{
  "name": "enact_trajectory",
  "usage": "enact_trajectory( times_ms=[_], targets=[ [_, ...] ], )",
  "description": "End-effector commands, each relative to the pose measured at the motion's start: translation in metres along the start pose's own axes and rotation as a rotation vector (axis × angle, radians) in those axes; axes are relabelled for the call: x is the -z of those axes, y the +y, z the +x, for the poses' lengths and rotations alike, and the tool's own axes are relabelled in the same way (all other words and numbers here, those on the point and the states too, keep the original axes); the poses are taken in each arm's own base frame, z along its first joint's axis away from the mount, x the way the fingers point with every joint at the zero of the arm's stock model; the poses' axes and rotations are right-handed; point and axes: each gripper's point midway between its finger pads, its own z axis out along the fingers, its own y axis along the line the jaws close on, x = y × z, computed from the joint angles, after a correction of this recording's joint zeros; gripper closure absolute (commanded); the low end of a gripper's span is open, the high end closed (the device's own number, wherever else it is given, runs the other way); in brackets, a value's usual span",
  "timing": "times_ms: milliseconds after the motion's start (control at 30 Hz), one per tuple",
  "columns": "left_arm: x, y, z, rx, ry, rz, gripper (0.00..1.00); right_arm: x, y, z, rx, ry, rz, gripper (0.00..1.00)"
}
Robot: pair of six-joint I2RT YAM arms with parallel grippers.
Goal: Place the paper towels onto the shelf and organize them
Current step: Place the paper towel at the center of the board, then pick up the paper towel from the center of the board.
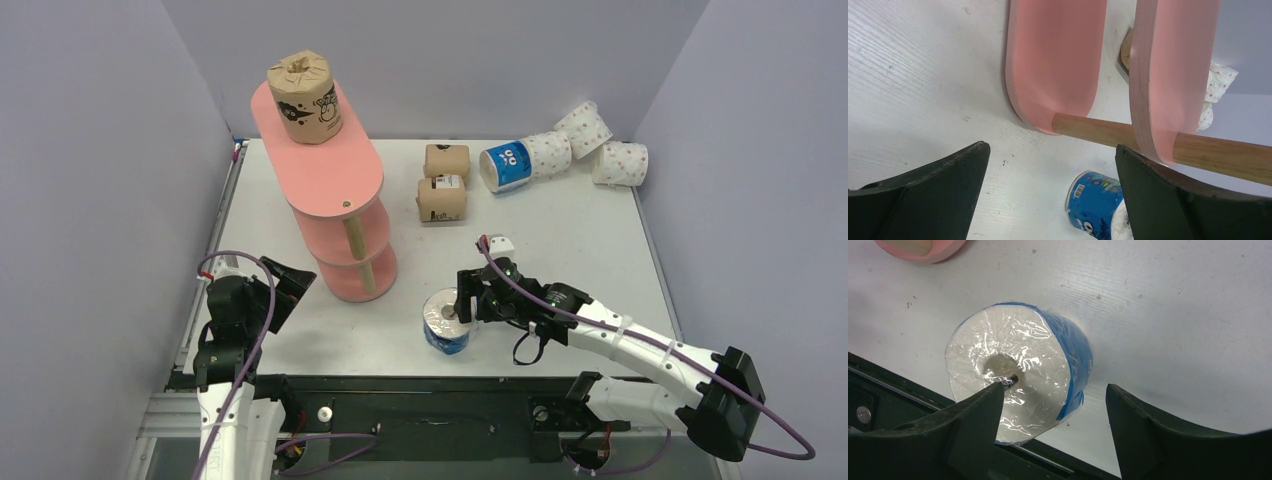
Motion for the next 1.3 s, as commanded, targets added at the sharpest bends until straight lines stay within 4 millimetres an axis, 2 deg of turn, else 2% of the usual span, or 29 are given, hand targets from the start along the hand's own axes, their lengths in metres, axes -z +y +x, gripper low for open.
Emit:
enact_trajectory(
  times_ms=[0, 267, 433, 600, 733, 867, 900, 933, 967, 1000, 1033, 1067, 1100, 1133, 1167, 1233, 1267],
  targets=[
    [0.002, -0.012, -0.007, -0.021, -0.024, 0.047, 0.03, -0.005, 0.001, 0.005, -0.040, -0.008, 0.000, 0.30],
    [0.005, -0.013, -0.008, -0.025, -0.031, 0.048, 0.03, -0.026, 0.003, 0.021, -0.074, 0.033, -0.009, 0.36],
    [0.006, -0.012, -0.008, -0.026, -0.034, 0.049, 0.03, -0.031, 0.004, 0.020, -0.094, 0.019, -0.007, 0.37],
    [0.007, -0.013, -0.009, -0.031, -0.034, 0.048, 0.03, -0.033, 0.000, 0.023, -0.094, 0.020, 0.012, 0.54],
    [0.008, -0.014, -0.011, -0.036, -0.041, 0.045, 0.03, -0.018, -0.002, 0.005, -0.097, -0.033, 0.020, 0.60],
    [0.010, -0.017, -0.013, -0.040, -0.048, 0.052, 0.03, 0.009, -0.003, -0.033, -0.090, -0.118, 0.027, 0.62],
    [0.010, -0.018, -0.014, -0.038, -0.046, 0.051, 0.03, 0.018, -0.002, -0.051, -0.093, -0.160, 0.023, 0.62],
    [0.010, -0.021, -0.015, -0.037, -0.047, 0.055, 0.03, 0.022, -0.005, -0.057, -0.092, -0.168, 0.038, 0.62],
    [0.010, -0.023, -0.016, -0.036, -0.047, 0.059, 0.03, 0.034, -0.004, -0.082, -0.100, -0.219, 0.036, 0.62],
    [0.012, -0.027, -0.019, -0.036, -0.049, 0.064, 0.03, 0.037, -0.008, -0.087, -0.100, -0.222, 0.049, 0.63],
    [0.013, -0.030, -0.021, -0.036, -0.049, 0.067, 0.03, 0.044, -0.010, -0.106, -0.113, -0.255, 0.057, 0.63],
    [0.014, -0.035, -0.024, -0.037, -0.051, 0.070, 0.03, 0.047, -0.012, -0.115, -0.120, -0.271, 0.063, 0.63],
    [0.015, -0.038, -0.026, -0.038, -0.052, 0.073, 0.03, 0.055, -0.012, -0.136, -0.132, -0.314, 0.069, 0.63],
    [0.017, -0.043, -0.030, -0.038, -0.055, 0.076, 0.03, 0.058, -0.011, -0.146, -0.137, -0.335, 0.073, 0.63],
    [0.019, -0.048, -0.032, -0.037, -0.056, 0.086, 0.03, 0.063, -0.008, -0.165, -0.151, -0.371, 0.075, 0.63],
    [0.018, -0.053, -0.034, -0.030, -0.052, 0.095, 0.03, 0.065, 0.000, -0.192, -0.164, -0.411, 0.066, 0.62],
    [0.018, -0.055, -0.034, -0.027, -0.046, 0.099, 0.03, 0.075, 0.008, -0.211, -0.173, -0.450, 0.045, 0.62]
  ],
)
